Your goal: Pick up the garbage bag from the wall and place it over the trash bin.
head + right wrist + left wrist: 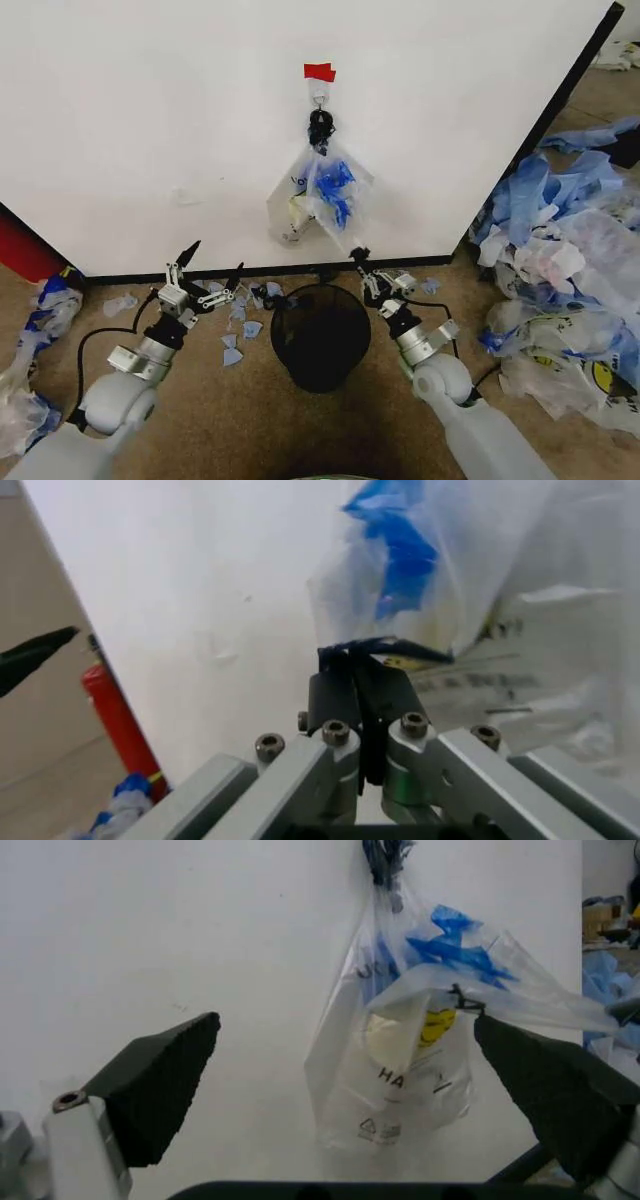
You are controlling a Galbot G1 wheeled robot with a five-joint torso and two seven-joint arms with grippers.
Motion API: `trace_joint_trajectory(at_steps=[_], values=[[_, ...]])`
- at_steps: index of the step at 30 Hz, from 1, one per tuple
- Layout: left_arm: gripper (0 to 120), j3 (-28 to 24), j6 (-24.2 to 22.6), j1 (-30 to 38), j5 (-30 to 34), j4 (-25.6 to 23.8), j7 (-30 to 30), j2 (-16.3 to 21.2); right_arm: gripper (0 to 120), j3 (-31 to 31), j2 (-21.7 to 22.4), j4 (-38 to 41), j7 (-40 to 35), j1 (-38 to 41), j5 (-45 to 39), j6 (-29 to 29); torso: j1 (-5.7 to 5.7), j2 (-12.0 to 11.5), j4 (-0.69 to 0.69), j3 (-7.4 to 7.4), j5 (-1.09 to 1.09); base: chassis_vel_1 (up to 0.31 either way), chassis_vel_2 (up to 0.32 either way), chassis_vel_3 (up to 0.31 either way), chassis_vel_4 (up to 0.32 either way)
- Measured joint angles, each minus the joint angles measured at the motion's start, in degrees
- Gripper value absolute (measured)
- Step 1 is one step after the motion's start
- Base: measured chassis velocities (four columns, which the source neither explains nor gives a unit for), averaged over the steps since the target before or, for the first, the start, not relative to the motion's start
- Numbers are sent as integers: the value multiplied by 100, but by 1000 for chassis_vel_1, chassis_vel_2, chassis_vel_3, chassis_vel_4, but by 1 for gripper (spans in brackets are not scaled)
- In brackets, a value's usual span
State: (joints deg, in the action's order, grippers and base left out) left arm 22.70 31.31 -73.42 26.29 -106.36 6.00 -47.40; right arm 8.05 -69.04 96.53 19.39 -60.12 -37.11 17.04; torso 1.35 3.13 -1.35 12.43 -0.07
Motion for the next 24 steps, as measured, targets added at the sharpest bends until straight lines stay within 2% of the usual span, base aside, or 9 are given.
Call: trace_joint_trajectory(at_steps=[7,15,24], values=[[100,-2,72,-133,33,52,41,-164,0,-190,-140,49,-160,212,68,-65,0,0,1,0,-1,0,0,0,0],[100,85,213,-194,26,179,86,-289,0,-123,-137,-106,-199,190,90,-60,0,0,0,0,1,0,0,0,0],[100,-112,114,11,141,137,57,-220,0,12,-64,-184,-156,199,16,-35,0,0,0,0,1,0,0,0,0]])
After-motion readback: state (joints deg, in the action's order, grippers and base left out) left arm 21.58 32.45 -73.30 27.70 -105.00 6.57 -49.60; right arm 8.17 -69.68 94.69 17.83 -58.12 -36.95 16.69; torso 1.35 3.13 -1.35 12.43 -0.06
